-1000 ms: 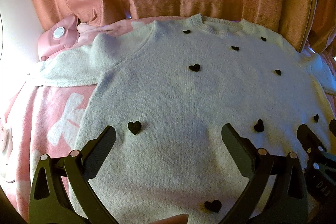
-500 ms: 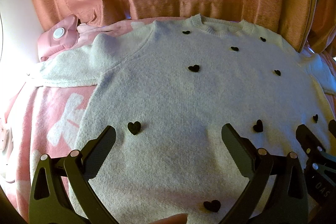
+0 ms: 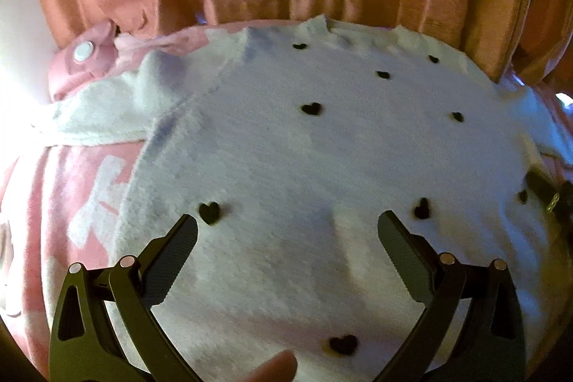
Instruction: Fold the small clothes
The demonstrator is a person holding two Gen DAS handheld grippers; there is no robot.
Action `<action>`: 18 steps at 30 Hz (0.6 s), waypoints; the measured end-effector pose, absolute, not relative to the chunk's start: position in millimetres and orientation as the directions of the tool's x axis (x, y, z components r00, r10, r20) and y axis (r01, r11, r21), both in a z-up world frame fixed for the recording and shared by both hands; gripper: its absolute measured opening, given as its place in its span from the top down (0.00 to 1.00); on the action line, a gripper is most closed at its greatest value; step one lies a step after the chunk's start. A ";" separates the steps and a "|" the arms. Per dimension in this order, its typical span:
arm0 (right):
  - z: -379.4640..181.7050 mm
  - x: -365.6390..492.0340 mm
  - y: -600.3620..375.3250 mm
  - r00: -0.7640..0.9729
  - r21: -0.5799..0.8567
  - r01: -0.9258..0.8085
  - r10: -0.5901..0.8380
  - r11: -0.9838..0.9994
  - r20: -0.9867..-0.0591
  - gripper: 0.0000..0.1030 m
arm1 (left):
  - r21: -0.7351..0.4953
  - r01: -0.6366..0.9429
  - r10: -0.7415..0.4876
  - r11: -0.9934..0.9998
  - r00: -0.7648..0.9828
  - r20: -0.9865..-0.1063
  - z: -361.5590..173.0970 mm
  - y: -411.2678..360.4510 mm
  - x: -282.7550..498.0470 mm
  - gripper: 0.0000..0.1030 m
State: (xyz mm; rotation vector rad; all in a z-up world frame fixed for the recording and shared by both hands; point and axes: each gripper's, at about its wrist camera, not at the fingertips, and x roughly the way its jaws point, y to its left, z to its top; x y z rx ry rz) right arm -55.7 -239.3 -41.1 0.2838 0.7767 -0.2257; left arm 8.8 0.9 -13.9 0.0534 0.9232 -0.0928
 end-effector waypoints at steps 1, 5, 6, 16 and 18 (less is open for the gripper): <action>-35.0 -57.1 -256.5 0.699 0.198 0.323 -0.092 0.926 -0.709 0.05 | -0.040 0.127 -0.107 0.991 0.577 -0.810 -12.7 -0.2 8.4 0.04; -13.3 -67.5 -361.8 0.711 0.297 0.457 -0.144 0.838 -0.688 0.05 | -0.140 0.235 -0.250 0.962 0.544 -0.801 -13.4 -3.4 1.9 0.04; -16.1 -71.5 -398.9 0.706 0.324 0.504 -0.167 0.801 -0.688 0.05 | -0.147 0.257 -0.268 0.955 0.539 -0.799 -14.2 -4.6 0.9 0.04; -112.9 -78.0 -605.0 0.617 0.439 0.729 -0.227 0.525 -0.754 0.05 | -0.300 0.300 -0.415 0.905 0.478 -0.774 -41.8 -14.2 -2.2 0.04; -126.4 -73.8 -619.8 0.625 0.471 0.733 -0.214 0.490 -0.750 0.06 | -0.309 0.335 -0.442 0.890 0.469 -0.765 -43.0 -18.5 -3.2 0.04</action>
